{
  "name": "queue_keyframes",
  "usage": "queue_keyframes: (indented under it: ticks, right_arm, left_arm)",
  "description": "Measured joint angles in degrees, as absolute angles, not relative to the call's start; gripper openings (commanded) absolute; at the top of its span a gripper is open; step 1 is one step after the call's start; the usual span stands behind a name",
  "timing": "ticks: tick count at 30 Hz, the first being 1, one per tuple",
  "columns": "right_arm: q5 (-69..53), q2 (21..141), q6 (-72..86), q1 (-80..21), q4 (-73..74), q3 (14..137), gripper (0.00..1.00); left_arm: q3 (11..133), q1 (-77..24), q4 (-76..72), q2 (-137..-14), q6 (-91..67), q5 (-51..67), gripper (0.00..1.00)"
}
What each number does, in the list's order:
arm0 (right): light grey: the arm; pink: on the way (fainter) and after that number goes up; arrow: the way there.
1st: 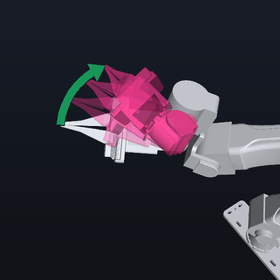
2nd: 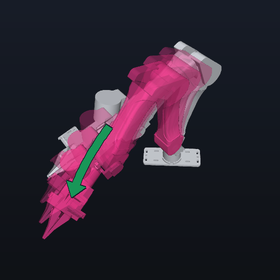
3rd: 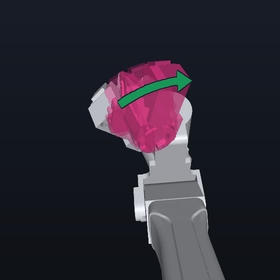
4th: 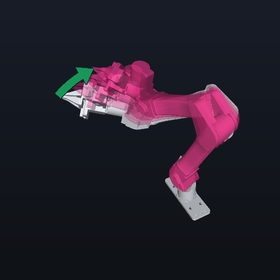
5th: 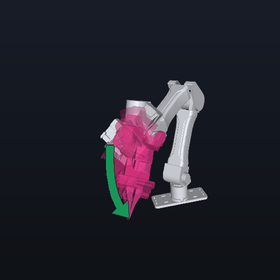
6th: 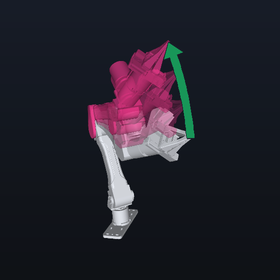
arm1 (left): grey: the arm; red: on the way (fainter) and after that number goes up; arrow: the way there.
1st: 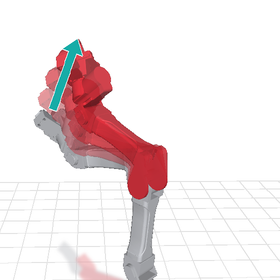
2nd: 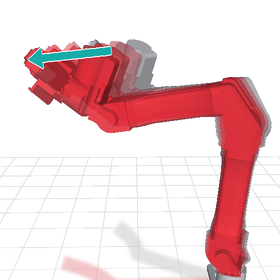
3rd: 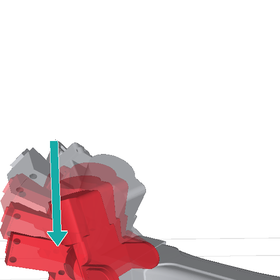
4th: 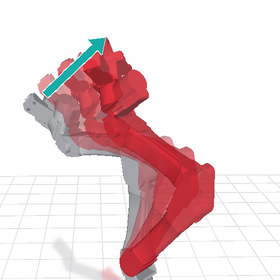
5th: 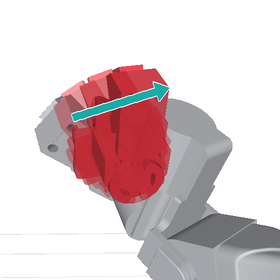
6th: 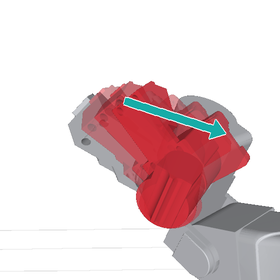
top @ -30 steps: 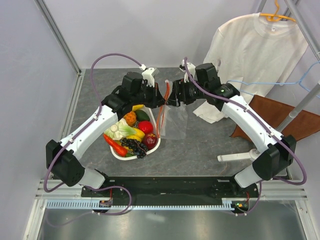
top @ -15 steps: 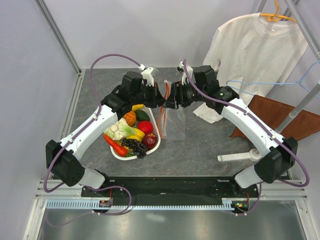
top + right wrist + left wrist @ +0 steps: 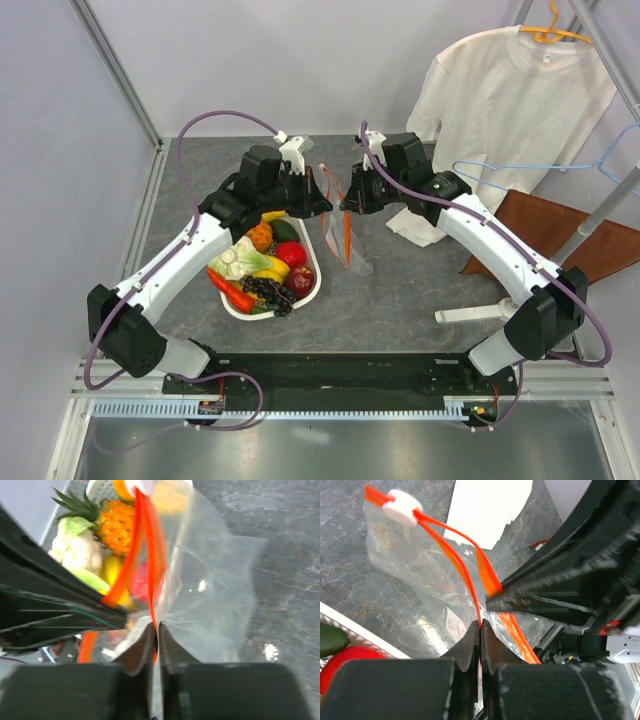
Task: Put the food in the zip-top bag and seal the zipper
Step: Open the zipper of the food storage bag, then pick up the fake vegetable from the bin.
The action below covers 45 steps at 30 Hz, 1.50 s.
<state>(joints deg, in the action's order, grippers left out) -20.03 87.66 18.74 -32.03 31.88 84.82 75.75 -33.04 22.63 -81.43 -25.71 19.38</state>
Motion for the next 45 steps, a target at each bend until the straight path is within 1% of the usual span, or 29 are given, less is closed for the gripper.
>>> queue_keyframes:
  ticks: [6,13,20,23,24,26,27,29,30,31,32,33,37,41,45]
  right_arm:
    - [-17.6,87.4,14.5,-31.5,35.3,85.5,0.00]
    - [-17.1,83.0,10.8,-25.1,40.6,86.1,0.00]
    - [-20.6,76.9,9.0,-24.7,43.8,85.2,0.00]
    - [-21.5,75.5,8.6,-24.6,44.6,83.7,0.00]
    - [-21.6,75.5,8.5,-24.6,44.8,83.4,0.00]
    - [-21.6,75.7,8.5,-24.3,44.9,82.3,0.00]
    - [-21.5,75.9,8.5,-24.1,44.9,81.8,0.00]
    - [-20.9,76.5,8.5,-23.7,44.6,80.9,0.00]
    - [-20.7,77.0,8.5,-23.6,44.4,80.6,0.00]
    - [-20.5,77.5,8.5,-23.5,44.0,80.2,0.00]
    - [-20.4,77.9,8.5,-23.5,43.7,79.9,0.00]
    - [-20.3,78.4,8.6,-23.5,43.3,79.5,0.00]
    - [-19.9,78.7,8.8,-23.4,42.2,77.6,0.00]
    - [-20.0,78.7,9.0,-23.5,40.8,75.7,0.00]
    - [-20.9,78.7,9.2,-23.5,40.7,74.7,0.00]
  left_arm:
    - [73.8,-31.7,22.7,-78.0,-25.7,19.5,0.02]
    - [71.2,-22.3,26.0,-77.5,-24.7,21.3,0.02]
    - [69.9,-23.0,26.9,-80.3,-22.6,27.2,0.03]
    - [69.9,-23.3,26.9,-82.3,-22.3,30.0,0.11]
    - [70.0,-23.5,27.1,-83.1,-22.0,30.6,0.17]
    - [70.1,-23.9,27.8,-84.6,-21.3,31.1,0.24]
    - [70.1,-24.0,28.3,-85.1,-20.9,31.6,0.37]
    - [70.1,-24.0,29.5,-85.6,-19.7,32.2,0.59]
    - [70.3,-24.0,30.2,-85.7,-18.7,32.4,0.84]
    - [70.6,-23.8,31.4,-85.6,-17.8,33.1,0.92]
    - [70.8,-23.7,32.0,-85.4,-16.3,33.5,0.98]
    - [71.2,-23.4,33.2,-85.1,-15.2,34.3,1.00]
    - [71.5,-21.3,37.7,-79.3,-9.7,35.9,1.00]
    - [72.1,-18.8,42.0,-70.0,-3.3,36.1,1.00]
    - [71.9,-16.7,48.4,-61.0,7.7,36.1,1.00]
